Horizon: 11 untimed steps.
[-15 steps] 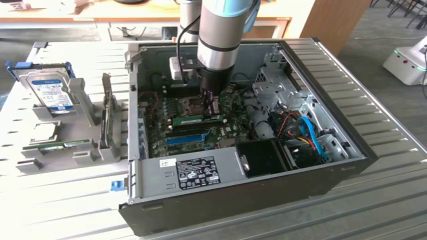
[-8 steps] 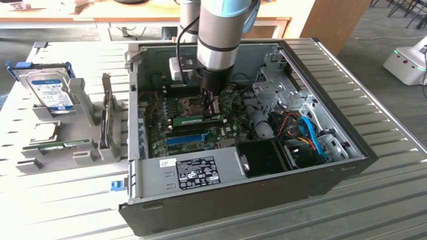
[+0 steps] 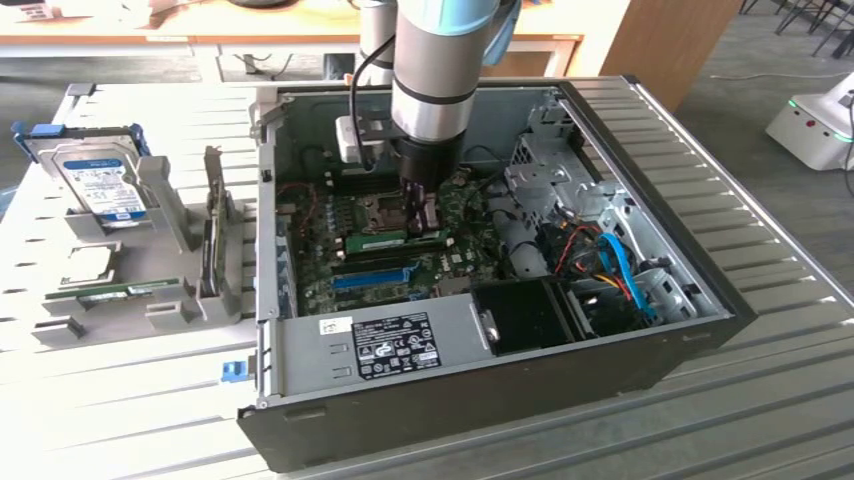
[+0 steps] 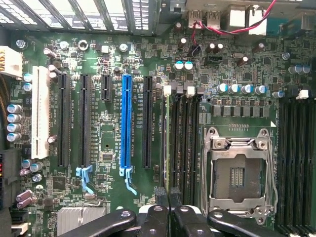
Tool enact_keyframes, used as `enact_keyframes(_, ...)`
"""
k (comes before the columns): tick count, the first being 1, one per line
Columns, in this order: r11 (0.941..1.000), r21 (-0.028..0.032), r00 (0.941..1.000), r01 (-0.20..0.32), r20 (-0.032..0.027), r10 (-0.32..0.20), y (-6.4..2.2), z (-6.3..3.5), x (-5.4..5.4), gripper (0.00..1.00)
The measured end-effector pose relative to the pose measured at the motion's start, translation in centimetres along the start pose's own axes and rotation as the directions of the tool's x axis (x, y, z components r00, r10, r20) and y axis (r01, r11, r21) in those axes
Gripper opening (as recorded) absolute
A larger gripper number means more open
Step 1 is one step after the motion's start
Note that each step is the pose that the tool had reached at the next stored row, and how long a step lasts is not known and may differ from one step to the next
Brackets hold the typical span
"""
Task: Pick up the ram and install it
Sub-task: 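Insert the ram into the slot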
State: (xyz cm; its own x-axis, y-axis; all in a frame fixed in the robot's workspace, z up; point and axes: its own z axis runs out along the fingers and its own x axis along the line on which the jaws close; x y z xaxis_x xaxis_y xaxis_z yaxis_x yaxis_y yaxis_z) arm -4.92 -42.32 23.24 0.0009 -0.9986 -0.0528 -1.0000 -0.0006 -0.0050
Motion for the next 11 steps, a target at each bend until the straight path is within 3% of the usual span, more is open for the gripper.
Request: enact_keyframes(11, 1.0000, 0.0006, 1.0000, -0.010, -0.0001, 0.010, 0.00, 0.00, 0.00, 0.12)
